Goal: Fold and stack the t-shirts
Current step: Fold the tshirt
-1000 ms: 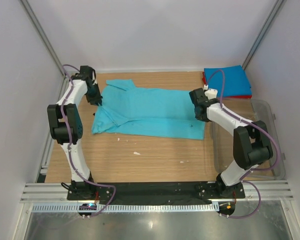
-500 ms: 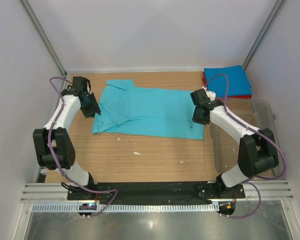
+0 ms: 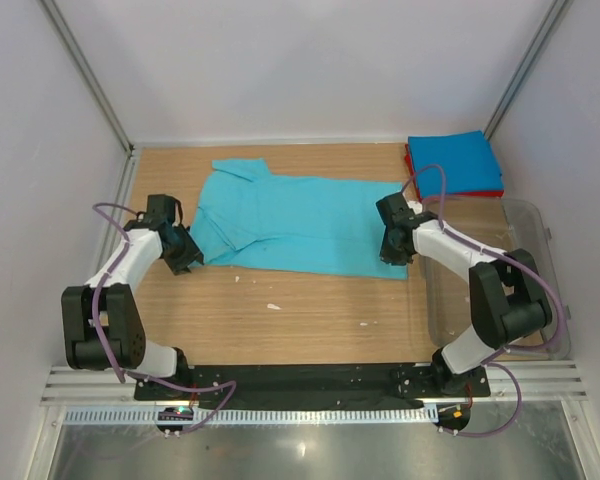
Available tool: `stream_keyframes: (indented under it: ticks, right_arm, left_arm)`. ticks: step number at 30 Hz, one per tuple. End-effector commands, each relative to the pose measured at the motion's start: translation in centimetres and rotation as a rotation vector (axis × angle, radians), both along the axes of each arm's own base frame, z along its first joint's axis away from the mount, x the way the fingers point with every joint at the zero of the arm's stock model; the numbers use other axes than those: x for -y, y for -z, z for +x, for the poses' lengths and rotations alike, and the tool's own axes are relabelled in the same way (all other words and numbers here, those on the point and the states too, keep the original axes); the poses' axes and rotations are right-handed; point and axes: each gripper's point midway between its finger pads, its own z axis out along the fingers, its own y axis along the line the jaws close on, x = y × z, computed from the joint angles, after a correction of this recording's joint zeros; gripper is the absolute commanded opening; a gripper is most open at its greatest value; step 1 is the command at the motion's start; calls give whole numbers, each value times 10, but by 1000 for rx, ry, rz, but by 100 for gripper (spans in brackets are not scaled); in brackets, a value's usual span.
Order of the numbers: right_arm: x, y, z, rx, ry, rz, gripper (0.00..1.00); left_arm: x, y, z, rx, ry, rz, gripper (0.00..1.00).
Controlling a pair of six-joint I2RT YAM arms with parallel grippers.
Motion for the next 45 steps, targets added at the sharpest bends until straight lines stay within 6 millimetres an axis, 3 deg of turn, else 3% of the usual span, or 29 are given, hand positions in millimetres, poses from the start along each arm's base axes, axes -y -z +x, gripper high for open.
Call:
stream_keyframes:
  ticks: [1, 4, 10, 22, 25, 28, 29, 32, 34, 36, 37, 40, 45]
  right_arm:
    - [2, 5, 5, 23, 6, -19, 19]
    - [9, 9, 4, 17, 15, -56, 19]
    - [18, 15, -2, 3, 23, -100, 19]
    - [28, 25, -17, -32, 47, -136, 19]
    - [31, 25, -21, -34, 54, -141, 19]
    - [31, 24, -24, -28, 54, -131, 19]
    - [30, 23, -24, -24, 55, -128, 19]
    - [28, 20, -23, -14, 52, -111, 19]
    - [26, 18, -21, -6, 48, -104, 19]
    - [25, 17, -19, -2, 39, -99, 19]
    - [24, 16, -19, 0, 37, -98, 19]
    - [23, 15, -18, 1, 25, -92, 19]
    - [22, 10, -16, 16, 15, -88, 19]
  left_arm:
    - [-16, -6, 14, 75, -85, 66, 42]
    - [-32, -5, 20, 94, -130, 141, 42]
    - [-54, -16, 50, 131, -182, 214, 40]
    - [-57, 17, 67, 29, -159, 179, 33]
    - [-65, 4, 72, 31, -153, 202, 30]
    - [-74, -15, 63, 26, -146, 260, 30]
    - [-76, -31, 61, 64, -155, 271, 31]
    - [-70, -44, 48, 106, -148, 243, 35]
    - [-46, -35, 38, 112, -135, 97, 35]
    - [-34, -33, 32, 135, -153, -5, 34]
    - [-34, -22, 23, 113, -209, -59, 34]
    - [-46, -14, 9, 109, -340, -104, 38]
    - [-54, -21, 12, 202, -574, -374, 38]
